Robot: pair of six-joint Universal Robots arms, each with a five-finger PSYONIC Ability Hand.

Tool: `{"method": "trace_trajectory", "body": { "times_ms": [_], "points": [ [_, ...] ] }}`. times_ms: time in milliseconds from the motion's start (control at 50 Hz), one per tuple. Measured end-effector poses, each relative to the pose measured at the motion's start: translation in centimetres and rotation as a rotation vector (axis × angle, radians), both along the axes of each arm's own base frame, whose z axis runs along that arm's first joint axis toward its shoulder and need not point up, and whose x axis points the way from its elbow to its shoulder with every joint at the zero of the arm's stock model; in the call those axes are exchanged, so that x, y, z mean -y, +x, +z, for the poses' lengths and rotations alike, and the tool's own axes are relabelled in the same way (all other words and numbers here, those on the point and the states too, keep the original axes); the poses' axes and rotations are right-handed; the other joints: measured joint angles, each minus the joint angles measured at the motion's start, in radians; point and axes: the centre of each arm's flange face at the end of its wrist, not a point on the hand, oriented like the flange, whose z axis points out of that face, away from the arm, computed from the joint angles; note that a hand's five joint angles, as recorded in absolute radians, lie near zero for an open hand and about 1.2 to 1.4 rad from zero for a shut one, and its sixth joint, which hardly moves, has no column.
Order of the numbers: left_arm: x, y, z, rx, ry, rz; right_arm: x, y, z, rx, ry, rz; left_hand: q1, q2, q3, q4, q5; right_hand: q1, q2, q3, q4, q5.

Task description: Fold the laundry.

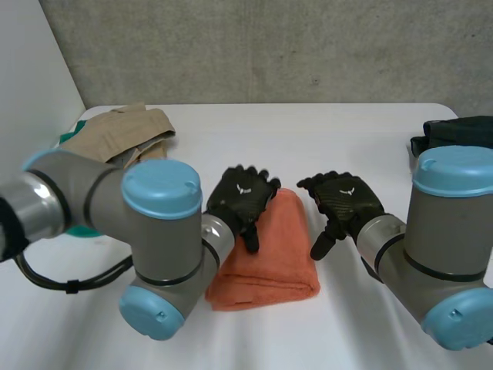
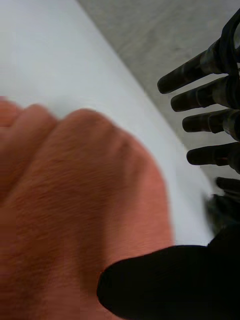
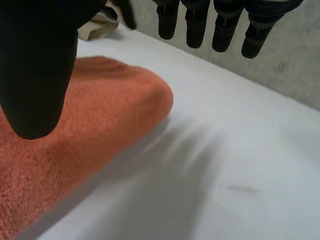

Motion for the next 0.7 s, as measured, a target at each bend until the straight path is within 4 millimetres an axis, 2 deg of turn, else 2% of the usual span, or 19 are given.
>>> {"method": "trace_trajectory", "body": {
  "times_ms": [80, 200, 300, 440, 520, 600, 660, 700],
  "points": [
    [0.7, 1.3, -1.9, 0.072, 0.028, 0.112, 0.6, 0.4, -1.4, 0.001, 0.041, -0.007, 0.000, 0.000, 0.000, 0.000, 0.000, 0.000, 0.000, 0.000, 0.000, 0.000],
    [1.0, 3.7, -2.9, 0.168, 0.032, 0.276, 0.6, 1.8, -2.6, 0.003, 0.063, 0.034, 0.000, 0.000, 0.000, 0.000, 0.000, 0.000, 0.000, 0.000, 0.000, 0.000],
    [-0.1, 4.8, -3.4, 0.228, 0.048, 0.301, 0.3, 3.1, -3.7, -0.007, 0.080, 0.074, 0.000, 0.000, 0.000, 0.000, 0.000, 0.000, 0.000, 0.000, 0.000, 0.000],
    [-1.0, 5.1, -3.6, 0.254, 0.059, 0.286, 0.3, 3.5, -4.9, -0.035, 0.093, 0.092, 0.000, 0.000, 0.000, 0.000, 0.000, -0.005, 0.000, 0.000, 0.000, 0.000],
    [-0.9, 4.9, -2.2, 0.220, 0.035, 0.286, 0.4, 3.4, -4.6, -0.054, 0.076, 0.095, 0.000, 0.000, 0.000, 0.000, 0.000, -0.005, 0.000, 0.000, 0.000, 0.000],
    [-0.2, 4.8, 1.1, 0.133, -0.027, 0.293, 0.1, 3.2, -2.9, -0.062, 0.019, 0.102, 0.000, 0.000, 0.000, 0.000, 0.000, -0.005, 0.000, 0.000, 0.000, 0.000],
    [0.1, 4.5, 3.9, 0.062, -0.073, 0.275, -0.9, 2.9, -1.0, -0.066, -0.044, 0.113, 0.000, 0.000, 0.000, 0.000, 0.000, -0.005, 0.000, 0.000, 0.000, 0.000],
    [0.2, 4.3, 5.2, 0.026, -0.093, 0.248, -1.5, 2.7, -0.5, -0.071, -0.069, 0.120, 0.000, 0.000, 0.000, 0.000, 0.000, -0.005, 0.000, 0.000, 0.000, 0.000]
  ]
}}
